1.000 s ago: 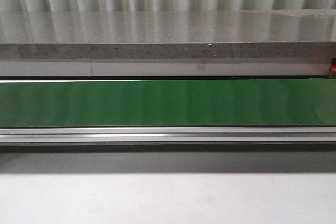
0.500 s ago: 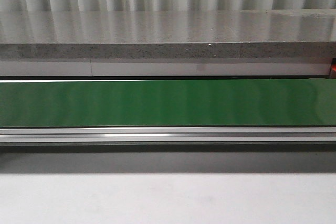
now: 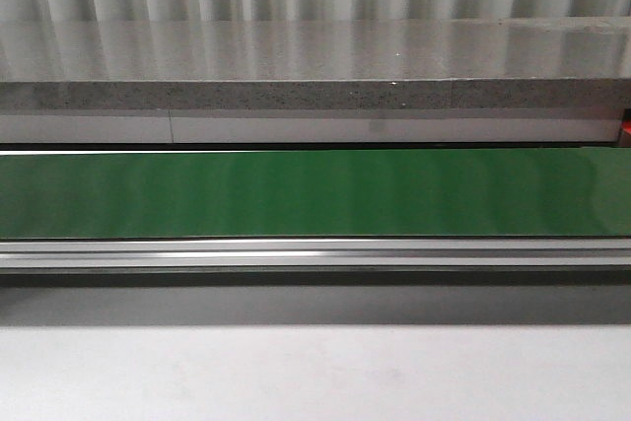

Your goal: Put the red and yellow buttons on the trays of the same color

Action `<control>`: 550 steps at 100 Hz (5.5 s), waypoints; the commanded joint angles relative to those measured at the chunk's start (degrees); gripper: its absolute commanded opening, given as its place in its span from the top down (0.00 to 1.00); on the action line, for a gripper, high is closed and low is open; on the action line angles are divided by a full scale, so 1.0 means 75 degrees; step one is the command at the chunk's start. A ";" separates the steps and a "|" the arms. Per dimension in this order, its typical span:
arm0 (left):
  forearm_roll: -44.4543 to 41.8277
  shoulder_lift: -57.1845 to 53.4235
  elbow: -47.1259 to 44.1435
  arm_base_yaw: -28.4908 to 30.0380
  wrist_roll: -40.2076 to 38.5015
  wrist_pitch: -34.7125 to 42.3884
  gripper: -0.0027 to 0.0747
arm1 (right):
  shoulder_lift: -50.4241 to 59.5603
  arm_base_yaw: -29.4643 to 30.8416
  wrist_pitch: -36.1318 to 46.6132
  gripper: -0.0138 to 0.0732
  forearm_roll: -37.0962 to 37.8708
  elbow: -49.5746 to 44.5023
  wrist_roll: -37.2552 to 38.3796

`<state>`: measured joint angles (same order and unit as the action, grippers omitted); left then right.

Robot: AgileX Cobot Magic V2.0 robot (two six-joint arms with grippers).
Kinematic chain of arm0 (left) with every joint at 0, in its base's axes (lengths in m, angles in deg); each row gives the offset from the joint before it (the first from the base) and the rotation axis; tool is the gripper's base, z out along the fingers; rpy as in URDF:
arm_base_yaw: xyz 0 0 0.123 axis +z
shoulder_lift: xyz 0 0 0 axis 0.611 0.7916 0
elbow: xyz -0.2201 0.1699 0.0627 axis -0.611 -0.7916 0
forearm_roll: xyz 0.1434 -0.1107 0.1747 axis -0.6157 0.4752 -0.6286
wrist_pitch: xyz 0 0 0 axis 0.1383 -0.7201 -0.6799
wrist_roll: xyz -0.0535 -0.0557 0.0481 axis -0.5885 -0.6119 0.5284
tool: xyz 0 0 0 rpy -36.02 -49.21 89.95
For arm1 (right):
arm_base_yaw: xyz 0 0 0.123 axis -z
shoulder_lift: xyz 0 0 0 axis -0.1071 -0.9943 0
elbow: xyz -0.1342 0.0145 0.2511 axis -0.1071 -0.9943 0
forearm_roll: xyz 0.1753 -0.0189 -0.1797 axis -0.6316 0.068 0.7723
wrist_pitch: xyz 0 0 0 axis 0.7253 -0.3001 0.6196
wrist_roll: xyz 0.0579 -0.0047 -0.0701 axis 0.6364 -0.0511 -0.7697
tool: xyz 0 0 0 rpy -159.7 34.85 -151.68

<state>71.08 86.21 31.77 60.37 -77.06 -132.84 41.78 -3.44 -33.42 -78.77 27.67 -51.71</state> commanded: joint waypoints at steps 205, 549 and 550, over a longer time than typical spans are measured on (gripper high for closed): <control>-0.0310 0.0328 0.2317 -0.0276 0.0188 -0.1869 0.85 | -0.0079 -0.0013 0.0562 0.92 0.0089 0.0188 -0.0015; -0.1063 0.1462 0.0682 0.1981 -0.2120 -0.1853 0.26 | -0.0079 -0.0013 0.0562 0.92 0.0089 0.0188 -0.0015; -0.1063 0.1477 0.0682 0.1981 -0.2120 -0.1853 0.26 | -0.0079 -0.0013 0.0563 0.92 0.0089 0.0188 -0.0015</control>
<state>62.87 98.36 35.44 75.18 -92.19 -144.68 41.78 -3.44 -33.42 -78.68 27.67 -51.71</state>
